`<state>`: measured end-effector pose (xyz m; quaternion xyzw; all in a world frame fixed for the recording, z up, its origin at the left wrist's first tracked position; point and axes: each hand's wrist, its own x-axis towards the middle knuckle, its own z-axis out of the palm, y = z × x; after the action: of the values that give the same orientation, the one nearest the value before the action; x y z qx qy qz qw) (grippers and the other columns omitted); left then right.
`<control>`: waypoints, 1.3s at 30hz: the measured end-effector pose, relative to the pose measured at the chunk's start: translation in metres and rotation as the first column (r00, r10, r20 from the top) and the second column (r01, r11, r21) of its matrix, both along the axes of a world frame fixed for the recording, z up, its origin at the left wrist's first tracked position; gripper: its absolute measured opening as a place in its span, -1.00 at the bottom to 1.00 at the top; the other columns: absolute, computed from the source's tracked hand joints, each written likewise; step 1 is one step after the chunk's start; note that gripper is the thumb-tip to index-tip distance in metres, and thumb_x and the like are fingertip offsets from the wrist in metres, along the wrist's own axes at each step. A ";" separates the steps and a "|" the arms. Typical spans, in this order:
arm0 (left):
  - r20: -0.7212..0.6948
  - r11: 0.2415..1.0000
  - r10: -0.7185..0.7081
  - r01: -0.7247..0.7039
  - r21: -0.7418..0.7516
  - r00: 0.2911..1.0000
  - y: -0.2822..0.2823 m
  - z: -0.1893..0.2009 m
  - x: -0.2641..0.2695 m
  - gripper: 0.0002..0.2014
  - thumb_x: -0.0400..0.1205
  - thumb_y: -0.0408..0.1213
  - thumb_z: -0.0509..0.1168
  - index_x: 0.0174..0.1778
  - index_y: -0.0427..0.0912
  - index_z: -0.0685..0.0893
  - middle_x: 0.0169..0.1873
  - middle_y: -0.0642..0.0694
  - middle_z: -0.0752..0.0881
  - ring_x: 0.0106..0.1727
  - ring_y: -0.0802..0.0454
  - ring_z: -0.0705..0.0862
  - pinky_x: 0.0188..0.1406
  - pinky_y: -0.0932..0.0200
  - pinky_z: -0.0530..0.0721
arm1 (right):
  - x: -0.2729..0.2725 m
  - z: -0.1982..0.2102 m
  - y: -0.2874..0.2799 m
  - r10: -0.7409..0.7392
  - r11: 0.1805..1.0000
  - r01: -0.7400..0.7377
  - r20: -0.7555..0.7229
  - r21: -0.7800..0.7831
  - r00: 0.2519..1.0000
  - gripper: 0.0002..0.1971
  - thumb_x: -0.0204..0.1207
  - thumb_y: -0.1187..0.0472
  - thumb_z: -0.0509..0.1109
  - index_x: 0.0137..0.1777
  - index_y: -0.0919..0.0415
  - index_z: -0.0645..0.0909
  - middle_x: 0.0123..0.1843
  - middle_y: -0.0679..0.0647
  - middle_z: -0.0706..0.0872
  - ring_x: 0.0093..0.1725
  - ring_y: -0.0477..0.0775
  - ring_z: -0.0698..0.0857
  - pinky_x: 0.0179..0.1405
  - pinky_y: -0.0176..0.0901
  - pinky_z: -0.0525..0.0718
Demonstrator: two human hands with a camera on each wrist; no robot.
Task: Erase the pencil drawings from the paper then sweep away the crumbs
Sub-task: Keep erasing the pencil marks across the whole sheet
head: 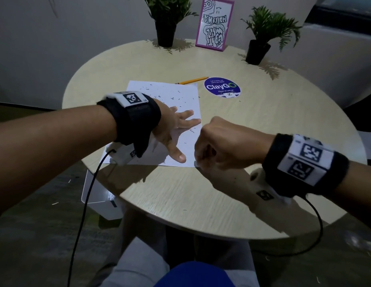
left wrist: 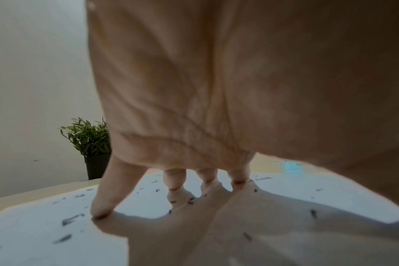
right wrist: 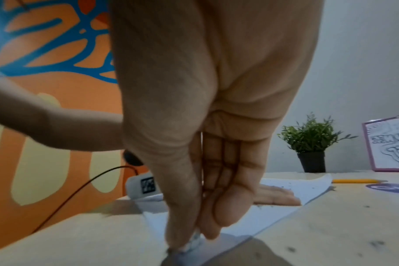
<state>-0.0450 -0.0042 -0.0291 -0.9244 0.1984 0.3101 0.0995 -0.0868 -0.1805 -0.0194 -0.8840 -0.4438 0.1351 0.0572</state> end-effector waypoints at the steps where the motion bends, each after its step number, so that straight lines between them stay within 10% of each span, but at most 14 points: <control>1: -0.002 1.000 -0.007 0.008 0.004 1.000 0.000 0.000 0.000 0.19 0.38 0.45 0.36 0.67 0.31 -0.38 0.67 0.14 -0.47 0.73 -0.14 -0.37 0.67 -0.41 -0.11 | 0.005 0.002 0.002 -0.018 1.000 0.018 -0.004 0.015 1.000 -0.90 0.37 0.31 0.58 -0.21 0.10 0.86 -0.34 -0.22 0.77 -0.35 -0.20 0.67 -0.30 -0.39 0.60; 6: 0.006 1.000 -0.010 0.010 0.002 1.000 0.001 0.004 -0.001 0.09 0.39 0.47 0.33 0.71 0.33 -0.17 0.70 0.24 -0.33 0.74 -0.06 -0.31 0.68 -0.39 -0.03 | 0.035 -0.001 0.021 -0.107 0.992 0.096 0.144 0.083 0.984 -0.90 0.44 0.29 0.59 -0.08 0.12 0.87 -0.25 -0.01 0.83 -0.22 0.01 0.75 -0.27 -0.25 0.60; 13: -0.003 1.000 -0.009 0.009 -0.007 1.000 0.000 0.001 -0.001 0.24 0.30 0.49 0.34 0.67 0.32 -0.38 0.67 0.15 -0.47 0.73 -0.16 -0.35 0.65 -0.41 -0.10 | 0.003 0.002 -0.005 0.003 1.000 -0.002 -0.044 0.017 0.999 -0.94 0.42 0.28 0.59 -0.19 0.11 0.86 -0.33 -0.17 0.80 -0.34 -0.30 0.68 -0.31 -0.51 0.51; 21: 0.023 0.999 -0.031 0.030 0.032 0.999 -0.003 0.008 -0.006 0.00 0.44 0.45 0.30 0.73 0.24 -0.01 0.75 0.10 -0.19 0.75 -0.11 -0.26 0.68 -0.35 0.04 | 0.030 -0.007 0.020 -0.071 0.994 0.060 0.138 0.087 0.988 -0.89 0.38 0.34 0.60 -0.13 0.15 0.83 -0.40 -0.17 0.66 -0.38 -0.28 0.61 -0.40 -0.62 0.34; 26: 0.003 1.000 -0.009 0.009 0.000 1.000 -0.001 0.000 -0.001 0.22 0.35 0.46 0.36 0.67 0.30 -0.40 0.67 0.15 -0.47 0.72 -0.15 -0.37 0.66 -0.41 -0.11 | -0.001 0.001 -0.005 0.055 0.998 -0.055 0.007 -0.003 0.998 -0.91 0.40 0.29 0.57 -0.17 0.09 0.86 -0.31 -0.16 0.81 -0.43 -0.41 0.56 -0.31 -0.57 0.45; 33: 0.011 0.999 -0.040 0.040 0.019 0.999 -0.004 0.009 -0.008 -0.09 0.46 0.43 0.31 0.70 0.28 0.12 0.75 0.05 -0.16 0.75 -0.17 -0.21 0.66 -0.38 0.06 | 0.026 -0.002 0.022 -0.032 0.995 0.022 0.104 0.097 0.994 -0.87 0.38 0.35 0.55 -0.16 0.11 0.84 -0.35 -0.20 0.71 -0.28 -0.21 0.67 -0.26 -0.26 0.58; 39: 0.001 1.000 -0.012 0.012 0.002 1.000 0.001 0.000 -0.002 0.22 0.35 0.47 0.35 0.65 0.31 -0.44 0.67 0.16 -0.47 0.73 -0.15 -0.35 0.67 -0.39 -0.09 | 0.002 -0.001 -0.014 0.064 0.998 -0.063 -0.023 0.017 0.998 -0.96 0.44 0.20 0.59 -0.16 0.05 0.86 -0.30 -0.16 0.82 -0.36 -0.35 0.65 -0.33 -0.52 0.47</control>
<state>-0.0466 -0.0028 -0.0291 -0.9233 0.2035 0.3092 0.1022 -0.0843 -0.1943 -0.0203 -0.8674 -0.4721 0.1434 0.0653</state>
